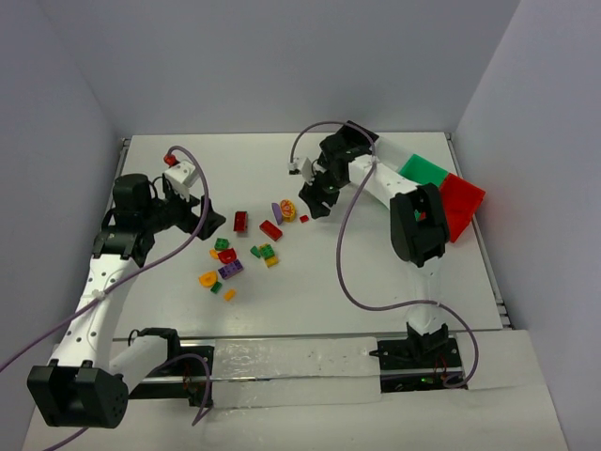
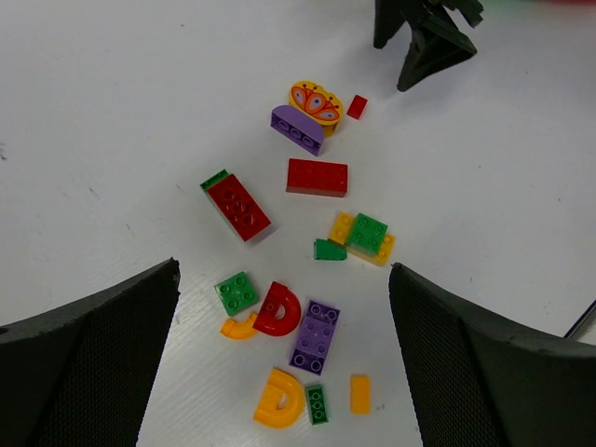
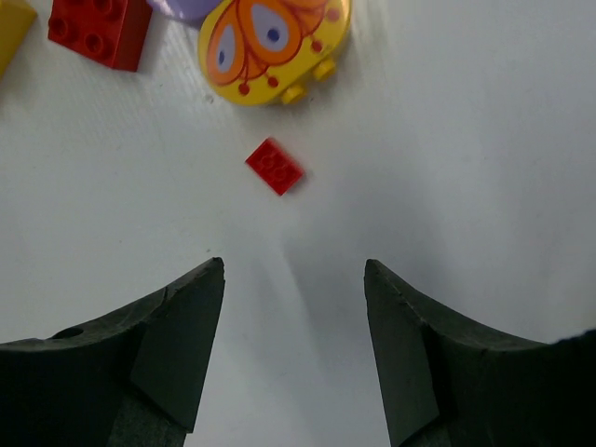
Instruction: Sort the legos into containers by color
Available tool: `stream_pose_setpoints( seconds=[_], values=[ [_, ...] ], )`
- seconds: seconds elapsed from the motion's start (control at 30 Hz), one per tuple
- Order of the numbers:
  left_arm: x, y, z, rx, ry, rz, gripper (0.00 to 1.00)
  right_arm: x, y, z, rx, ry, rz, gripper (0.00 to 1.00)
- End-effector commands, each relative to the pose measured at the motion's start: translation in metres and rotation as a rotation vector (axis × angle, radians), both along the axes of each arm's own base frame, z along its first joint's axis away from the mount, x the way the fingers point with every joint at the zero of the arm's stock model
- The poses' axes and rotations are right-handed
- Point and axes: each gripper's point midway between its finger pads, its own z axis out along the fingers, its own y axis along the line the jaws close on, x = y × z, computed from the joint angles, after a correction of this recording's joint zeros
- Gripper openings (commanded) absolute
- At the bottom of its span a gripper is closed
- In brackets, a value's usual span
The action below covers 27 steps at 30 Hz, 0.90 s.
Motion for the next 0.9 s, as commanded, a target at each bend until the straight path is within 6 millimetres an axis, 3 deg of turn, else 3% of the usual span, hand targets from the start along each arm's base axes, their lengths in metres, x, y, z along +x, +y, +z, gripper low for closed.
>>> stream_pose_setpoints(
  seconds=[0.0, 0.3, 0.63, 0.87],
  values=[
    [-0.002, -0.007, 0.003, -0.007, -0.008, -0.046, 0.99, 0.017, 0.017, 0.006, -0.022, -0.091, 0.113, 0.69],
    [0.004, -0.004, 0.002, -0.006, -0.001, -0.018, 0.99, 0.021, 0.035, -0.017, -0.102, 0.025, -0.03, 0.74],
    [0.009, 0.002, 0.005, -0.003, -0.016, 0.031, 0.99, 0.011, 0.033, -0.015, -0.074, 0.104, -0.288, 0.74],
    [0.012, 0.003, 0.006, -0.004, -0.021, 0.05, 0.99, 0.016, 0.032, -0.027, -0.104, 0.145, -0.445, 0.61]
  ],
)
